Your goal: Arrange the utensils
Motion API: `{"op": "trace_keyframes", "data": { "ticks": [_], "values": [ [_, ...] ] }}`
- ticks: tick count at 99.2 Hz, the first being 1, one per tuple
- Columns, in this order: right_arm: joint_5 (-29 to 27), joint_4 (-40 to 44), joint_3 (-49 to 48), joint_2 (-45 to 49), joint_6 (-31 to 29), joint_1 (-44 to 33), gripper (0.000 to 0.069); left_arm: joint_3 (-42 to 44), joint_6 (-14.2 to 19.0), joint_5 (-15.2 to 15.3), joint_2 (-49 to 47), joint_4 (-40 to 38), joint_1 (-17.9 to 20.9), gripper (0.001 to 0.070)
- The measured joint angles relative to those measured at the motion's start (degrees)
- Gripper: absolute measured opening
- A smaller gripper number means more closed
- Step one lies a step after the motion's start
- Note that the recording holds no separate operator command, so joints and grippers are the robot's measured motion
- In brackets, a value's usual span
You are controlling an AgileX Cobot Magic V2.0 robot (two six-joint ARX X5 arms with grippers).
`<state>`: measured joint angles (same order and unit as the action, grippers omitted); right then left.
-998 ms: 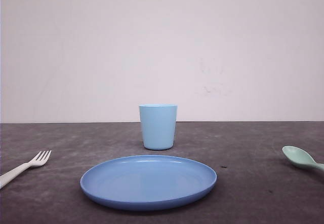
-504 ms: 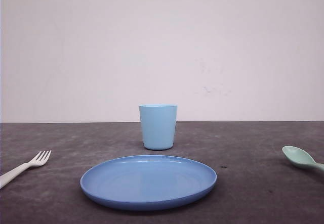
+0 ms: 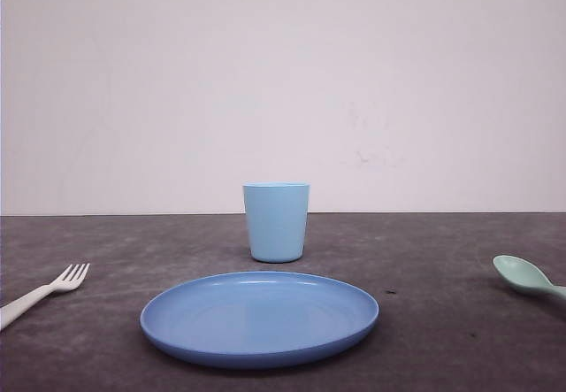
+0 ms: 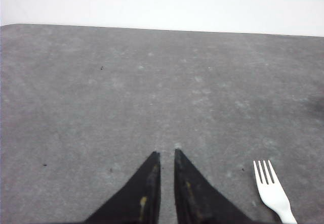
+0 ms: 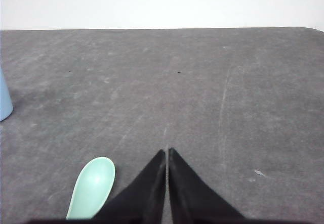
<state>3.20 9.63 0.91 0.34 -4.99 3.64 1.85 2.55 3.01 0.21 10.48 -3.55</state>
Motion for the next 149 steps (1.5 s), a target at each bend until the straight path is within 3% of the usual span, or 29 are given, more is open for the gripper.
{"op": "trace_keyframes", "data": {
  "ticks": [28, 48, 58, 66, 93, 112, 133, 149],
  "values": [
    [0.26, 0.00, 0.00, 0.00, -0.20, 0.00, 0.0009, 0.00, 0.39, 0.00, 0.00, 0.00, 0.00, 0.0024],
    [0.28, 0.02, 0.02, 0.00, -3.32, 0.00, 0.0009, 0.00, 4.83, -0.07, 0.00, -0.02, 0.00, 0.0024],
    [1.57, 1.01, 0.98, 0.02, -7.10, 0.00, 0.0009, 0.04, 6.82, -2.73, 0.00, -0.57, 0.02, 0.0024],
    [2.05, 1.81, 3.85, 0.02, -10.38, 0.00, 0.0008, 0.76, 8.52, -4.79, 0.00, -1.88, 0.00, 0.0024],
    [2.91, 9.31, 22.18, 3.56, -15.85, 0.00, 0.0008, 15.78, 13.62, -4.87, 1.51, -2.23, 0.00, 0.0024],
    [3.52, 19.45, 37.79, 12.35, -13.62, 0.00, 0.0008, 30.29, 12.79, -4.90, 9.86, 9.18, 0.00, 0.0024],
    [4.76, 29.44, 52.15, 25.46, -8.48, 0.00, 0.0008, 45.90, 6.62, -6.75, 23.50, 22.53, 0.00, 0.0024],
    [4.59, 33.90, 54.88, 34.34, -4.68, 0.00, 0.0008, 52.02, 2.78, -7.69, 32.65, 28.17, -0.04, 0.0024]
  ]
}}
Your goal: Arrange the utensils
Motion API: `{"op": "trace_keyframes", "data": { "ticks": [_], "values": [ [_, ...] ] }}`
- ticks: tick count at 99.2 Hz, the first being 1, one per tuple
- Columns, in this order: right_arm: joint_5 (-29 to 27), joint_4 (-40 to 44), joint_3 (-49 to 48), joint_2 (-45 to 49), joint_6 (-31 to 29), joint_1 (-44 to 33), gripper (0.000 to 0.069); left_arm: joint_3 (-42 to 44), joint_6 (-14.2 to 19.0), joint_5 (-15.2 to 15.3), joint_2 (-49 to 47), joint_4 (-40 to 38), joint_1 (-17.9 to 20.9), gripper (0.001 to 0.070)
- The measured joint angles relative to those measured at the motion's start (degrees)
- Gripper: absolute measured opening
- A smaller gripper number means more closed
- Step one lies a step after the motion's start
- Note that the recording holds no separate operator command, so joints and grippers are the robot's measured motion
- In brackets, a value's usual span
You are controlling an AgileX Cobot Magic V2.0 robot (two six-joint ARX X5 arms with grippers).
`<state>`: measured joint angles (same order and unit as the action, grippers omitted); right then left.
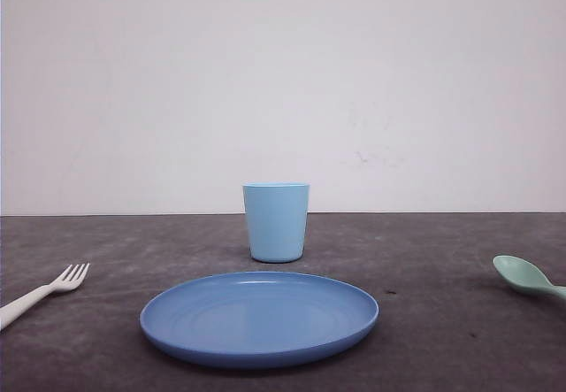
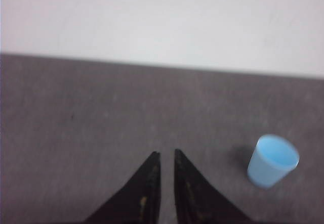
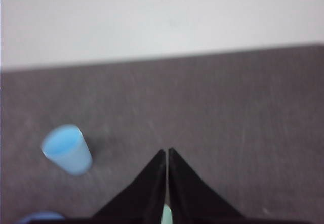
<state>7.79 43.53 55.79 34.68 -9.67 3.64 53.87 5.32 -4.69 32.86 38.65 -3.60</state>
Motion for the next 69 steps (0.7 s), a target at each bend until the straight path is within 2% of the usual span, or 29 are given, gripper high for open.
{"op": "trace_keyframes", "data": {
  "ticks": [15, 29, 49, 69],
  "values": [
    [-0.31, 4.72, -0.02, 8.61, 2.14, 0.00, 0.0008, 0.20, -2.23, -0.02, 6.69, 2.69, -0.07, 0.0024],
    [-0.50, 5.29, -0.13, 14.19, 3.30, 0.00, 0.0008, 0.20, -3.76, -0.02, 11.89, 4.37, -0.07, 0.0024],
    [-4.48, 5.33, -0.13, 17.44, 4.22, 0.00, 0.0008, 0.20, -4.33, -0.02, 15.67, 4.50, -0.07, 0.0024],
    [-4.68, 5.53, -0.13, 17.44, 5.05, 0.00, 0.0008, 0.20, -4.48, -0.02, 15.87, 4.50, -0.07, 0.0024]
  ]
}}
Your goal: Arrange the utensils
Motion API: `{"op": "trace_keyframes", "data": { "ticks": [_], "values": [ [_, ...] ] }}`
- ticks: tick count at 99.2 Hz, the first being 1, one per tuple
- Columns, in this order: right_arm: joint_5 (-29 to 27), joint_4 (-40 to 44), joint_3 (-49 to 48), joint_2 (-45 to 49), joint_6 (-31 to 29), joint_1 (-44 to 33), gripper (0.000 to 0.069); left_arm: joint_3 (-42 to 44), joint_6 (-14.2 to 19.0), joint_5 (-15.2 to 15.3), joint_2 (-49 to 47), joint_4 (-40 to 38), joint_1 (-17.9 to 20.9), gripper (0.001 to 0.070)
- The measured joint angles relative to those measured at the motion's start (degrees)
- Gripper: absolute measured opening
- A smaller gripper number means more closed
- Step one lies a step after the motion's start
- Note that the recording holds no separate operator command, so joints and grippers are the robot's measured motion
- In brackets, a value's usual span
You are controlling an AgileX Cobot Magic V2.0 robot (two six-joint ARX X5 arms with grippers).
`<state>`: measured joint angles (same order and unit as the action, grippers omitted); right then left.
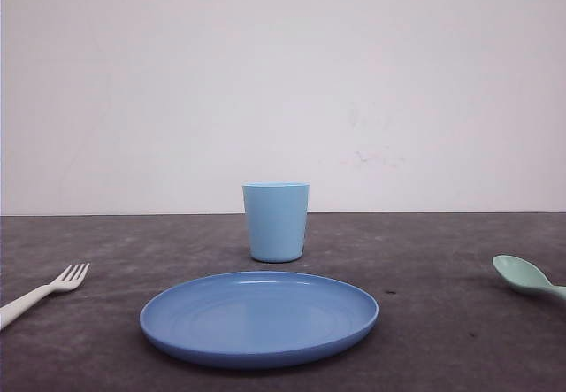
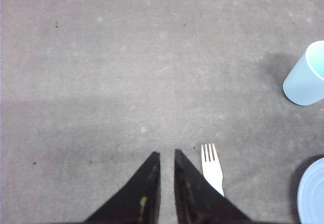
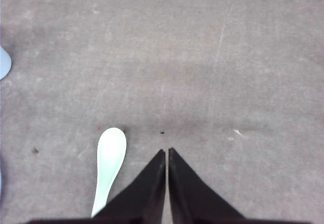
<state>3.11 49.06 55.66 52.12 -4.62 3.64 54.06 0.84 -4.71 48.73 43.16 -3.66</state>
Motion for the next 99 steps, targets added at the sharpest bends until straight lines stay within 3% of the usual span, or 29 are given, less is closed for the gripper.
{"op": "trace_keyframes", "data": {
  "ticks": [10, 15, 23, 35, 40, 46, 57, 71, 99],
  "values": [
    [0.02, 0.81, 0.00, 0.00, 0.20, 0.00, 0.0014, 0.00, 0.00, 0.00, 0.00, 0.00, 0.00, 0.0027],
    [0.00, 1.16, 0.00, 0.00, 0.33, 0.00, 0.0060, 0.00, 0.00, 0.00, 0.00, 0.00, 0.00, 0.0037],
    [0.00, 1.29, 0.00, 0.00, 0.35, 0.00, 0.0232, 0.00, 0.00, 0.00, 0.00, 0.00, 0.00, 0.0121],
    [0.00, 1.31, 0.00, 0.00, 0.35, 0.00, 0.0523, 0.00, 0.00, 0.00, 0.00, 0.00, 0.00, 0.0381],
    [0.00, 1.31, 0.00, 0.00, 0.35, 0.00, 0.0607, 0.00, 0.02, 0.00, 0.00, 0.04, 0.00, 0.0456],
    [0.00, 1.33, 0.00, 0.00, 0.35, 0.00, 0.0677, 0.00, 0.20, 0.00, 0.00, 0.52, 0.00, 0.0495],
    [-0.09, 1.44, 0.00, 0.00, 0.37, 0.00, 0.0680, 0.00, 1.38, -0.48, 0.13, 2.40, 0.00, 0.0512],
    [-0.09, 1.53, 0.00, 0.00, 0.37, 0.00, 0.0680, -0.66, 3.58, -4.26, 1.73, 3.54, -0.87, 0.0512],
    [-0.09, 1.51, 0.00, 0.00, 0.37, 0.00, 0.0680, -12.87, 9.51, -4.81, 4.50, -3.26, -7.91, 0.0511]
  ]
}}
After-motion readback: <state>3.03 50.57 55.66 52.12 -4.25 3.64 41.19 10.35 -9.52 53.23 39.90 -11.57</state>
